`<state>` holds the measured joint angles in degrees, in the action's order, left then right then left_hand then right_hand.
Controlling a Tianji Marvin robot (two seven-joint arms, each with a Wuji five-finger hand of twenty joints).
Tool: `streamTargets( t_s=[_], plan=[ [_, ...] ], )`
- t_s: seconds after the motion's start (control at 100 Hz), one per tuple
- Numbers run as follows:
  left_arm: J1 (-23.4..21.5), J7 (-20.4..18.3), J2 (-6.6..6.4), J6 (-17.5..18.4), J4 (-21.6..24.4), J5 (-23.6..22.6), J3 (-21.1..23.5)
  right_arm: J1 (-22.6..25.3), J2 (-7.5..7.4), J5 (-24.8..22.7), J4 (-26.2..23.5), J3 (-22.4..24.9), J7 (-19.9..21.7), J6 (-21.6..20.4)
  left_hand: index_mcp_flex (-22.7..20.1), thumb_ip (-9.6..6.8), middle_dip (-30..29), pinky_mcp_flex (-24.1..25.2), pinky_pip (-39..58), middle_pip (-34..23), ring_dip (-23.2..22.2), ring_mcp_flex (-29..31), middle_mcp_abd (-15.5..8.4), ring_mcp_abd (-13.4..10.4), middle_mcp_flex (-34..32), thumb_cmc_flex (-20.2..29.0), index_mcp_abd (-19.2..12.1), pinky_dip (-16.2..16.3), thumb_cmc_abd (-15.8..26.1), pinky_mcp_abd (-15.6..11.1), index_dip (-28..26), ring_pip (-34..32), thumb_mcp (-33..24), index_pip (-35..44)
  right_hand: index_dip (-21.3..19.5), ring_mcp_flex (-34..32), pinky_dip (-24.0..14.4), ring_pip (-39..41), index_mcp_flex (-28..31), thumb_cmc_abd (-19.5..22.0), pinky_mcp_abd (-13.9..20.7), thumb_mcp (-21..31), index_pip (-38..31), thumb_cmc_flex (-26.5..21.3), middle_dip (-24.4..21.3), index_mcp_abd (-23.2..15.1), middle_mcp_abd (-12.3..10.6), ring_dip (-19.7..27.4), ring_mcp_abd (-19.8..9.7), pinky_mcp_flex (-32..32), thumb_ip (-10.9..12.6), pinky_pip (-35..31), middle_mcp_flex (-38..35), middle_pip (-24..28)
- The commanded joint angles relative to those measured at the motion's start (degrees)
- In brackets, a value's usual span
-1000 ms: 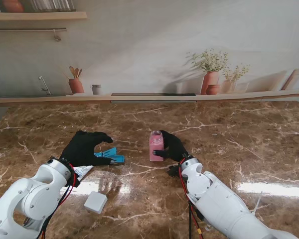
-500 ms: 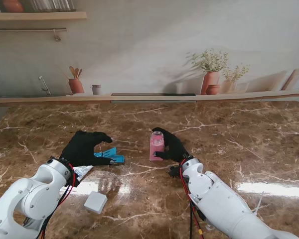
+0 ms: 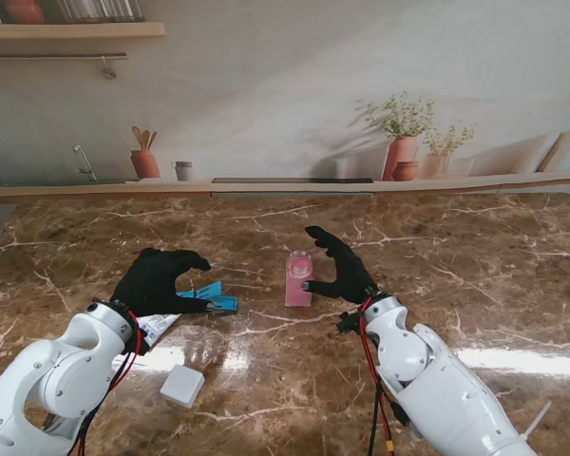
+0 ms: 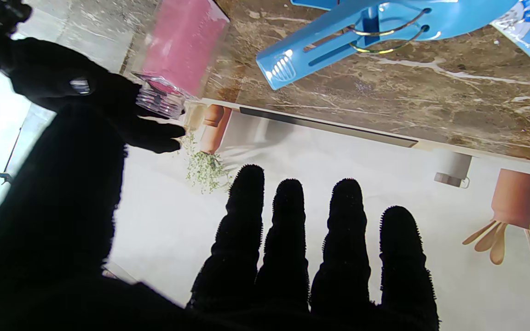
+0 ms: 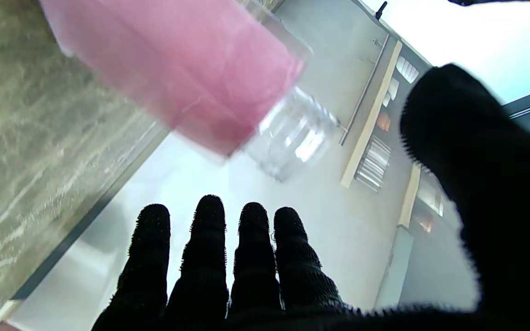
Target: Fill the seasoning bottle
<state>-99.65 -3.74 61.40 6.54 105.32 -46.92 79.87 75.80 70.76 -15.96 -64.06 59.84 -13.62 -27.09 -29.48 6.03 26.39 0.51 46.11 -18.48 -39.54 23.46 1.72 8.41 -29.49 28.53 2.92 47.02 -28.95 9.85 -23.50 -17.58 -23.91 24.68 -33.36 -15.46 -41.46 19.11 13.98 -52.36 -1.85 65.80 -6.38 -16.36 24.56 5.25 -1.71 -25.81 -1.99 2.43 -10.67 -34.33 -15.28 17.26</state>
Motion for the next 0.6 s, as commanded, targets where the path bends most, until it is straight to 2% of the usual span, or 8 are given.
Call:
streamTargets(
  t_s=[0.0, 0.1, 0.17, 0.3, 0.39, 0.5, 0.59],
  plan=[
    [-0.1, 0.4, 0.20, -0.5, -0.8, 0.6, 0.4, 1.7, -1.48, -0.6, -1.5, 1.4, 0.1, 0.9, 0.8, -2.00, -0.5, 1.1, -2.8, 1.0, 0.8, -1.8, 0.4, -0.7, 2.1, 0.3, 0.6, -0.9, 1.4, -0.6, 0.9, 1.9, 1.0, -0.4, 1.1, 1.1, 0.7, -2.5, -0.3, 1.6, 2.7, -1.0, 0.3, 1.8, -1.9, -0.5, -0.2, 2.9, -0.8, -0.8, 0.0, 3.1, -0.3, -2.4],
    [0.2, 0.8, 0.31, -1.1, -1.6, 1.1, 0.7, 4.8, -2.52, -3.2, -6.1, 5.2, 0.3, 2.4, 1.1, -2.05, -1.1, 1.2, -5.1, 1.6, 1.7, -2.1, 0.5, -0.6, 2.6, 0.4, 0.8, -3.0, 1.7, -0.9, 1.3, 2.6, 1.3, -1.2, 1.8, -2.7, 3.3, -5.8, 1.0, 7.0, 3.2, -5.5, -0.1, 2.1, -4.1, -1.4, -0.6, 5.4, -1.1, 1.5, 1.4, 6.2, -2.8, -4.8],
    [0.3, 0.9, 0.38, -1.7, -2.1, 1.4, 0.9, 6.9, -3.30, -4.7, -9.0, 7.7, 1.5, 3.1, 1.2, -2.08, -2.0, 0.9, -6.2, 2.2, 2.8, -2.1, 0.6, -0.7, 3.0, 0.5, 0.7, -4.5, 1.8, -1.1, 2.0, 3.4, 1.8, -2.0, 2.2, -4.4, 4.7, -7.3, 1.9, 7.8, 3.4, -7.0, -0.3, 1.6, -5.3, -1.9, -0.5, 6.5, -0.9, 2.5, 2.0, 7.2, -4.4, -6.0],
    [0.9, 0.6, 0.38, -3.2, -3.0, 1.6, 1.5, 9.9, -3.89, -7.4, -12.6, 10.8, 1.1, 3.8, 1.6, -2.27, -3.4, 0.2, -5.9, 2.9, 4.5, -1.6, 0.8, -0.7, 3.8, 0.9, 0.8, -6.1, 2.1, -1.2, 3.7, 3.9, 3.6, -4.2, 2.5, -5.0, 5.1, -8.2, 3.0, 8.3, 2.2, -7.4, -0.6, 1.3, -5.9, -3.0, -0.7, 7.0, -0.7, 3.4, 2.3, 6.8, -5.9, -6.5],
    [1.3, -0.6, 0.26, -5.3, -3.5, 1.2, 2.3, 10.7, -3.96, -8.3, -13.1, 11.7, 0.6, 3.9, 1.9, -2.46, -4.2, -0.5, -4.6, 3.4, 5.3, -1.4, 0.8, -0.1, 4.3, 1.4, 1.3, -6.5, 2.4, -0.2, 5.3, 4.0, 5.6, -6.2, 2.7, -5.3, 4.7, -8.3, 3.7, 8.8, 0.9, -7.9, -0.8, 1.1, -5.9, -3.8, -0.7, 7.0, -0.6, 4.1, 2.4, 5.7, -7.0, -6.5],
    [2.4, -2.4, 0.14, -8.1, -4.5, 1.7, 3.3, 10.4, -4.07, -8.1, -12.2, 11.9, 1.2, 4.3, 3.0, -2.63, -4.8, -0.6, -4.1, 4.1, 5.5, -1.8, 1.1, 0.2, 5.7, 1.7, 1.8, -6.6, 2.8, -0.2, 6.1, 4.1, 6.6, -7.5, 2.8, -5.3, 4.4, -8.5, 3.7, 8.9, 0.2, -8.1, -0.7, 0.5, -5.8, -3.7, -0.6, 7.0, -0.4, 4.2, 2.6, 4.9, -7.1, -6.7],
    [3.5, -4.9, -0.15, -10.9, -5.2, 1.9, 3.9, 10.0, -3.96, -7.5, -11.1, 11.7, 1.3, 4.5, 4.0, -3.24, -6.9, -0.7, -4.9, 5.6, 8.0, -3.0, 1.5, 0.3, 8.7, 3.4, 2.7, -8.6, 3.4, -1.6, 8.3, 5.9, 9.1, -10.4, 2.9, -4.8, 4.1, -8.6, 3.8, 9.0, -0.2, -8.2, -0.8, 0.2, -5.8, -3.8, -0.5, 6.9, -0.6, 4.5, 2.7, 4.3, -6.9, -6.8]
  ],
)
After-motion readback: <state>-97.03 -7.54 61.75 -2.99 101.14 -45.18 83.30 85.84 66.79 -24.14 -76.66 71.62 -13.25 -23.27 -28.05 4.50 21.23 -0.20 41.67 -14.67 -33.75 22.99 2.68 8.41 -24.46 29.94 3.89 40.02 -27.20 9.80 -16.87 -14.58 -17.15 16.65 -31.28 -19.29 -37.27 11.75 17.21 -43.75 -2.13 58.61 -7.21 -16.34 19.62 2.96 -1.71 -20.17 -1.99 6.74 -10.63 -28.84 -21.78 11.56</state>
